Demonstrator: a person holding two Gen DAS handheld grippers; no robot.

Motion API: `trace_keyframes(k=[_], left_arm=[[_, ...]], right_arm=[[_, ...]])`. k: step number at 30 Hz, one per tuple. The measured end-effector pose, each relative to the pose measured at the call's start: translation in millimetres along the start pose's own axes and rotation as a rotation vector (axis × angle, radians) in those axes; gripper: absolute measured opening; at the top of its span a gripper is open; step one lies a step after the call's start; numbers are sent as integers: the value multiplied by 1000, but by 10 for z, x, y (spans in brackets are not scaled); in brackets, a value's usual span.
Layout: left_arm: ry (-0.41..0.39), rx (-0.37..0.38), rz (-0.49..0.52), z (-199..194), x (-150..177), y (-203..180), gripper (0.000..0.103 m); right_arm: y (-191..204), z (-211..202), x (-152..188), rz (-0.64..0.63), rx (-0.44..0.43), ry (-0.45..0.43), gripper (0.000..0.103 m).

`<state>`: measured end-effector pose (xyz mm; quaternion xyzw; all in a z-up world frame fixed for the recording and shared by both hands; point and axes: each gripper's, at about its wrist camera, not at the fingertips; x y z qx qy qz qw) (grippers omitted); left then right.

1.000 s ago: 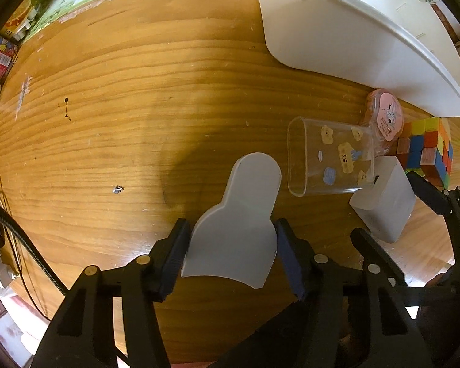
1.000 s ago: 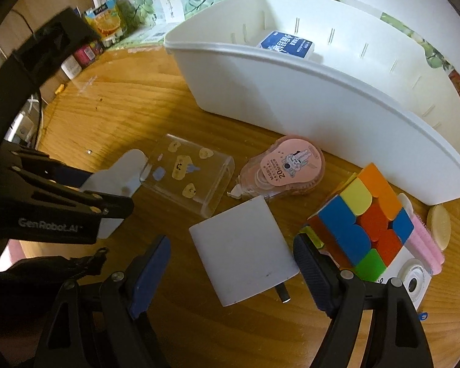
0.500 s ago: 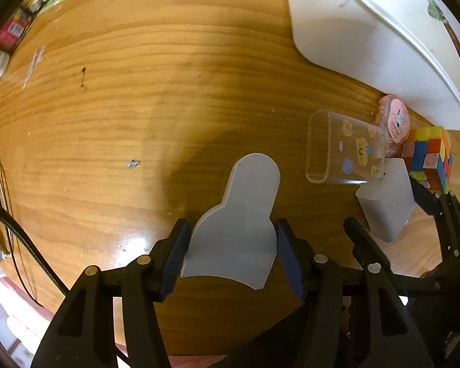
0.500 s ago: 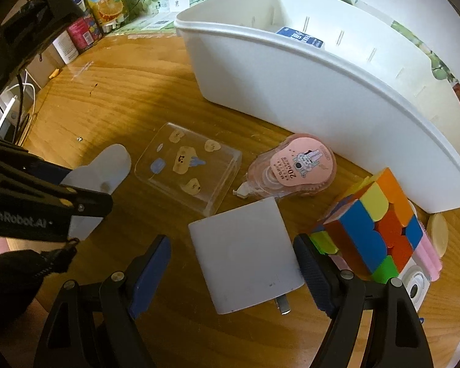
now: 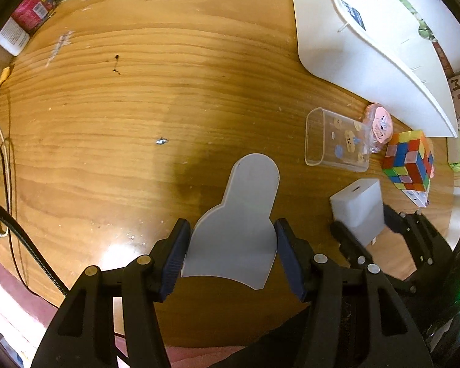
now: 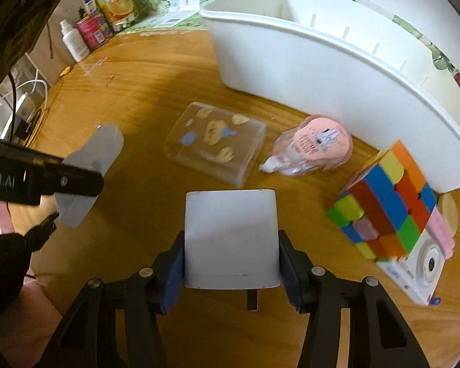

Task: Organize rigid objects
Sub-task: 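Lift and carry the cutout and charger with both tools over the bin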

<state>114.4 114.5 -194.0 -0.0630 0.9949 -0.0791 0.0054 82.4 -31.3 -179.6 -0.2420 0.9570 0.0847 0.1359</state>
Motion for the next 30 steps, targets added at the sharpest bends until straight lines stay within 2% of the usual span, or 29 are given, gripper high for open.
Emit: trace_keyframes(k=[6,21,30], left_arm=[[-27,24,-3,-177,144,187,60],[-97,65,-30,-646,605,382,60],[-149,67,-25,-770,440,316,60]], right_arm=[[101,-60,95,-3,-34,-7,55],[368,-459,56,-77,-54,-155,55],[332,-1010,-104,-114,-77,-328,55]])
Point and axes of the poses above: each gripper's, at about its wrist camera, not at the fingertips, and z roughly the way its jaws point, y to its left, x to its underside, and after that the axes turned 1 degree about -x, right-handed
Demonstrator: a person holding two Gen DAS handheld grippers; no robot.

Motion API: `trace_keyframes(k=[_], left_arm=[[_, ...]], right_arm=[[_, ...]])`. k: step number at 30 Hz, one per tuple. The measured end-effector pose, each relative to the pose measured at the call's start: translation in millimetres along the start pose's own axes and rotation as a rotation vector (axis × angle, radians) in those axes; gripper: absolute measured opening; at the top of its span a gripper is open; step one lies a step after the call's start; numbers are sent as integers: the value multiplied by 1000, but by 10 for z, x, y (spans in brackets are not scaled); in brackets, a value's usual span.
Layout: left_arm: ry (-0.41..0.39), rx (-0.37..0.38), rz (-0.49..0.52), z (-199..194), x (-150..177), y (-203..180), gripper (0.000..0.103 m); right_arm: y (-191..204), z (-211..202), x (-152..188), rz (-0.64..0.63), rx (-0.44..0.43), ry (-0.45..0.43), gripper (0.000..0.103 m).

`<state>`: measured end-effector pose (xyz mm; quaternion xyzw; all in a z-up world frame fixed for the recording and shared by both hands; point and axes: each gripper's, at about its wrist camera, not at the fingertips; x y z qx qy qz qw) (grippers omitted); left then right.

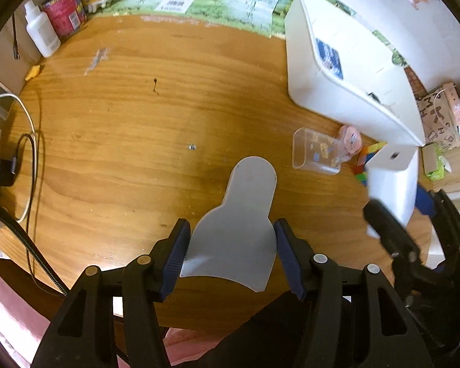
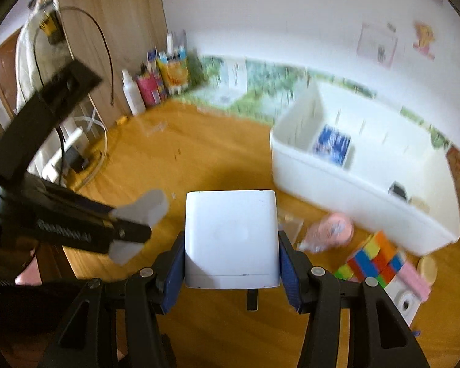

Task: Organize rigid objects
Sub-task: 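Lift and carry the cutout and charger with both tools over the bin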

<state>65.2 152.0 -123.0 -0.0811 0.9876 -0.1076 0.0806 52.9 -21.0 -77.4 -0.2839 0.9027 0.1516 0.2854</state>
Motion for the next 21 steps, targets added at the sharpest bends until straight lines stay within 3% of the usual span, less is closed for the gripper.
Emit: trace_keyframes(k=[9,14,21], left_arm=[[-92,-5,37,-370,-288,-142,60],[-156,-8,84,-624,-561,-305,60],[-234,8,155,-862,-916,-591,60]], right_arm=[[-96,-375,-372,-33,42,-211,55],[-292,-506,-587,27,40,-290,55],[-622,-654,-829,80,100,-397,55]])
Point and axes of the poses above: each gripper's, at about its wrist camera, not at the fingertips, and z roughly the way its jaws point, y to its left, x to its underside, and after that the axes turned 1 degree about -x, right-handed
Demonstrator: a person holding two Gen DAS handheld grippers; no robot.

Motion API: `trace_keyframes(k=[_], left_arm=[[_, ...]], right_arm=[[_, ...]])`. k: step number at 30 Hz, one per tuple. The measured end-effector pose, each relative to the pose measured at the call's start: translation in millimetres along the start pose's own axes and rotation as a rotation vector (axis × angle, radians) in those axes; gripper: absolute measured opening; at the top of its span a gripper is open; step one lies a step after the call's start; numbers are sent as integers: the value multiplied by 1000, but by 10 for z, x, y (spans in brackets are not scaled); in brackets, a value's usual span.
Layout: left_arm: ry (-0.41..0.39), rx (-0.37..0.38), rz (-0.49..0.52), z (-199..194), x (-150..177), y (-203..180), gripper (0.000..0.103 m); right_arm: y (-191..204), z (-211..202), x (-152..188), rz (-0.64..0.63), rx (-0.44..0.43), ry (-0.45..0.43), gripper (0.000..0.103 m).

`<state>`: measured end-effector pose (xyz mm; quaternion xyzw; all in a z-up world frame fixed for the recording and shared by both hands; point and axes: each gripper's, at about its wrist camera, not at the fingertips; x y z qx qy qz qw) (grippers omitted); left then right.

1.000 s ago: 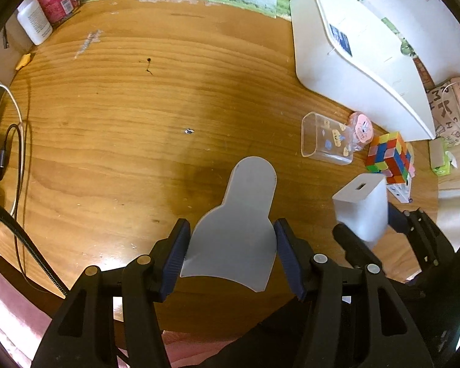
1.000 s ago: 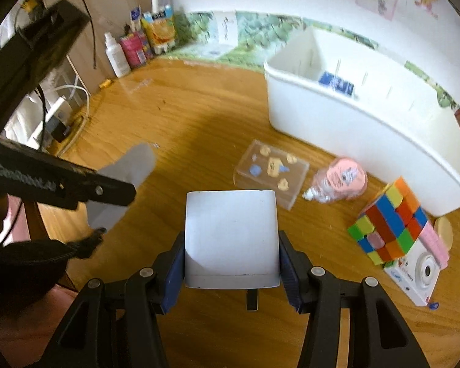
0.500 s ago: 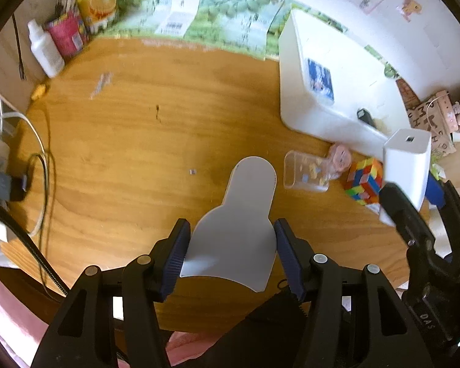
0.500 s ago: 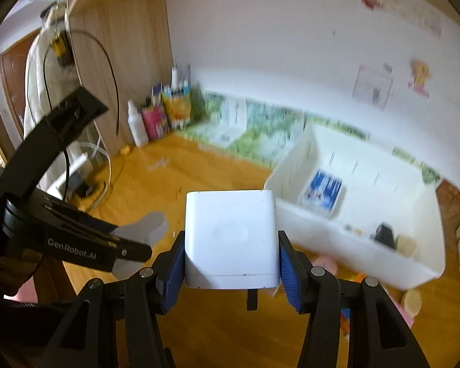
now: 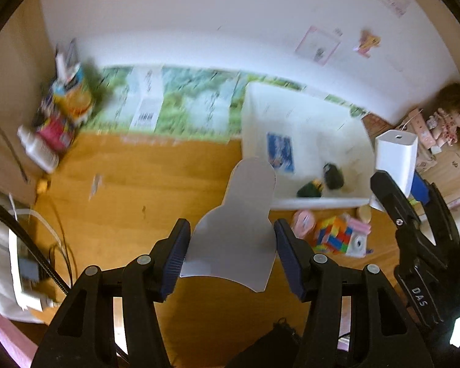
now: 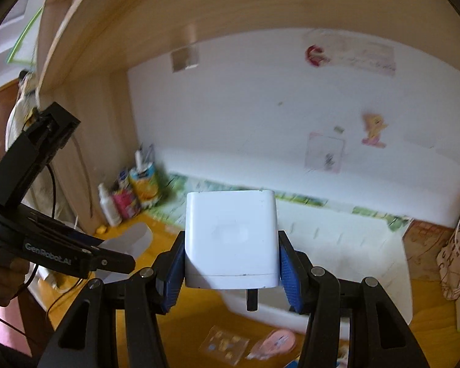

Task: Organize rigid objects
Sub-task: 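Lift and carry the cutout and charger with both tools over the bin, then open both tools to drop the cutout and charger into the bin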

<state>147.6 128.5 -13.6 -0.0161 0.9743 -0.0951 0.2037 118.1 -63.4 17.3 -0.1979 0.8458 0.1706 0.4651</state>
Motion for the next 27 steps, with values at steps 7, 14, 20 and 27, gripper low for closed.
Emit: trace_keyframes(k=[7,14,20,27], left_arm=[[-52,8,43,63,-367,-291,60],[-55,58,123,353,-612,-631,60],[0,95,189,724,-696,-869,60],[23,153,251,1095,-733,-1108,37]], right_arm=[[-423,40,-91,59,70,-43,55],[-930,225,69,186,130,-8,55],[-1390,405,308,324,177,56,55],[-1772,616,591,447,216,116,55]])
Point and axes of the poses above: each gripper's, at about its wrist camera, not at the fingertips, and z roughly the way its jaws point, y to its left, x to its underside, and after that the axes turned 1 degree about -x, right-handed
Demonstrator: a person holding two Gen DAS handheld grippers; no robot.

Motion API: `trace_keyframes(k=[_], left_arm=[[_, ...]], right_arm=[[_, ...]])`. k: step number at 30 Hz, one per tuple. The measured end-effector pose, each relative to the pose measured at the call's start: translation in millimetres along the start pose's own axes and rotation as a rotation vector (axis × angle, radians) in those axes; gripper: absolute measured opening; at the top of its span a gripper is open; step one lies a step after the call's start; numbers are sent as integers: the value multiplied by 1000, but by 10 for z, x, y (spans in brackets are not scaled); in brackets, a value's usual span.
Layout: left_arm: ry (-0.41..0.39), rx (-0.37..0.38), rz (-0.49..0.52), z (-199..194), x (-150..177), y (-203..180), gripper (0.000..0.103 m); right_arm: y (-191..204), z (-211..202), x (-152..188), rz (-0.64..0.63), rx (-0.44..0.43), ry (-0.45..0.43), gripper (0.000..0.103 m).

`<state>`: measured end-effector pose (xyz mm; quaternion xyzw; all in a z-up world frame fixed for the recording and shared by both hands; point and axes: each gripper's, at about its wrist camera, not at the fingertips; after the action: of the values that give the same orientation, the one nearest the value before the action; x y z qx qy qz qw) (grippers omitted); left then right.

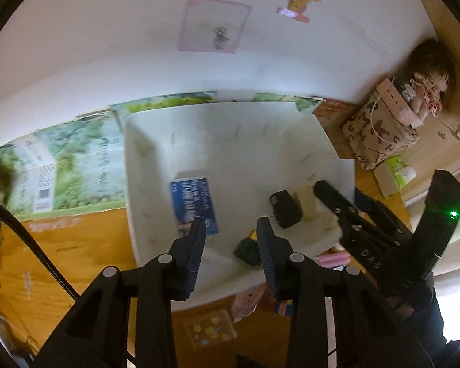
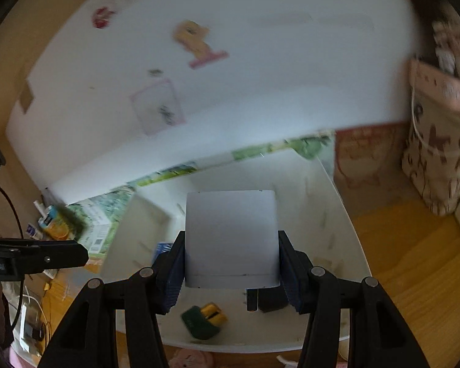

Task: Organize rigid objects
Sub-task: 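Open both tools to drop the cutout and charger into the bin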

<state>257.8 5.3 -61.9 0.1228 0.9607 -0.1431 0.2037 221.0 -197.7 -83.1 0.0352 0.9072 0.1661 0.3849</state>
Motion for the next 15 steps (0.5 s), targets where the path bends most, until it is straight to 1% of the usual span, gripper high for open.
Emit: trace_keyframes(k=[5,11,12,15], left_arm=[[22,18,22,190,-2,-49,37],[-7,45,22,214,10,6,37],[-8,41,22,214,10,10,37],[-19,43,10,189,20,36,37]], right_arm=[[-129,193,69,36,10,53,55],[-164,390,143,48,9,108,56],[-169,409,153,53,7,114,59],[-188,409,165,81,-3,101,61]])
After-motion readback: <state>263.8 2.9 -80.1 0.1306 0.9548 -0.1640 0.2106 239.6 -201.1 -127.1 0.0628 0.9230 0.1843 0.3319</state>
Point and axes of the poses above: each gripper's, at about its wrist camera, not at the fingertips, and z roughly the way its jaws point, y to its left, x to its underside, and after that the axes turned 1 degree about -x, right-handed
